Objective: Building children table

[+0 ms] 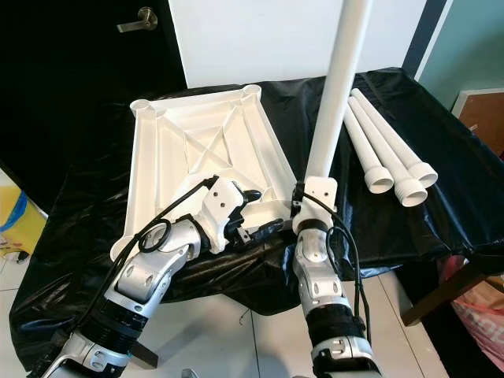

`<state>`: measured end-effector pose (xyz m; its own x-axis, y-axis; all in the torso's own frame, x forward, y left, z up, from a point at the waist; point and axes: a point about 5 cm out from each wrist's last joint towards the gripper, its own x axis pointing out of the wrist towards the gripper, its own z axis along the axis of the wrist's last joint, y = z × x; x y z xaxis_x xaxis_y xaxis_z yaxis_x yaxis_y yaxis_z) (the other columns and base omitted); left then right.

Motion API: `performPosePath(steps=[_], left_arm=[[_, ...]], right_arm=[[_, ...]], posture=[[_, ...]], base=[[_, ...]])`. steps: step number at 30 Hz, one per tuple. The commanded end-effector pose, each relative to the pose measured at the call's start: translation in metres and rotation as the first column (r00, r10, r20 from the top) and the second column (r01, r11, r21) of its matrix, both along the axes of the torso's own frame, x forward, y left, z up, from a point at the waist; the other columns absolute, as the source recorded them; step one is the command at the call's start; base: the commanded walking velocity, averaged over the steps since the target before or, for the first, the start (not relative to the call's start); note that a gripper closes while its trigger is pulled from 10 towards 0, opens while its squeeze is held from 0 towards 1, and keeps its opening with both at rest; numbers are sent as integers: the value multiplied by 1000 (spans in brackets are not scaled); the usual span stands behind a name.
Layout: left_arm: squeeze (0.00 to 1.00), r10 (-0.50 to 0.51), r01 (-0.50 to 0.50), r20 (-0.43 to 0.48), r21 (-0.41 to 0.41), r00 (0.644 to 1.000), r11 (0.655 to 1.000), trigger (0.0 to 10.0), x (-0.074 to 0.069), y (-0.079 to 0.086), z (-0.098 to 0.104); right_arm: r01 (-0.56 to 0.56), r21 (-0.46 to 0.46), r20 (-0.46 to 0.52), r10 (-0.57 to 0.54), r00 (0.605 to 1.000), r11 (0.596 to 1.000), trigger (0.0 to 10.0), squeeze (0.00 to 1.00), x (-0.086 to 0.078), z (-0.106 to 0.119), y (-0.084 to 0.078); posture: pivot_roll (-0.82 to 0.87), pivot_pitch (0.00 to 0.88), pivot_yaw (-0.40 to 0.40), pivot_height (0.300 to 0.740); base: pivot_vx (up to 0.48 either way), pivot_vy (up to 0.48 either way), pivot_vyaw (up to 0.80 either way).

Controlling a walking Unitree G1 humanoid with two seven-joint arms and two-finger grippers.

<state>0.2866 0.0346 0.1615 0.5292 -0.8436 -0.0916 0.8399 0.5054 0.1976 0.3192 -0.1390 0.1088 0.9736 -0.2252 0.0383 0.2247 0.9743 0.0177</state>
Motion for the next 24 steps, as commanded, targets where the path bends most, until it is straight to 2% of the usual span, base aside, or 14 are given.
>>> performPosePath(steps=[1,8,9,10,11,13,16,19,20,24], left_arm=[[0,-9,9,14,11,1000,1000,10000,2,-1,1],[0,-14,14,12,11,1000,1000,10000,1,-2,1],[0,-15,15,12,10,1000,1000,10000,1,-2,1],[0,-15,15,12,10,1000,1000,10000,1,-2,1],[0,-16,16,11,10,1000,1000,10000,1,-3,2],[0,-17,17,11,9,1000,1000,10000,1,-3,2],[0,-17,17,10,8,1000,1000,10000,1,-3,1],[0,-22,22,7,8,1000,1000,10000,1,-4,2],[0,-22,22,7,8,1000,1000,10000,1,-4,2],[0,-42,42,4,16,999,999,10000,-1,-5,1]], right_arm=[[23,-18,-38,-23,999,1000,10000,1000,-5,-8,-10],[-100,-11,-10,100,995,995,10000,1000,-6,-3,-16],[-150,-9,-2,150,989,989,10000,482,-6,-2,-18],[-150,-9,-2,150,989,989,10000,482,-6,-2,-18],[-213,-19,7,214,977,977,10000,0,-6,0,-20],[-301,-33,9,301,954,953,10000,0,-5,2,-23],[-344,-45,7,344,939,938,10000,0,-4,2,-24],[-486,-114,-22,487,873,867,10000,0,5,7,-32],[-486,-114,-22,487,873,867,10000,0,5,7,-32],[-610,-169,-69,608,791,774,10000,0,11,12,-35]], posture=[[-162,0,28,740],[-169,0,32,740],[-171,0,33,740],[-171,0,33,740],[-173,0,33,740],[-175,0,34,740],[-175,0,34,740],[-179,0,47,740],[-179,0,47,740],[-177,0,51,740]], base=[[0,0,0],[0,0,0],[0,0,0],[0,0,0],[0,0,0],[0,0,0],[0,0,0],[0,0,0],[0,0,0],[0,0,0]])
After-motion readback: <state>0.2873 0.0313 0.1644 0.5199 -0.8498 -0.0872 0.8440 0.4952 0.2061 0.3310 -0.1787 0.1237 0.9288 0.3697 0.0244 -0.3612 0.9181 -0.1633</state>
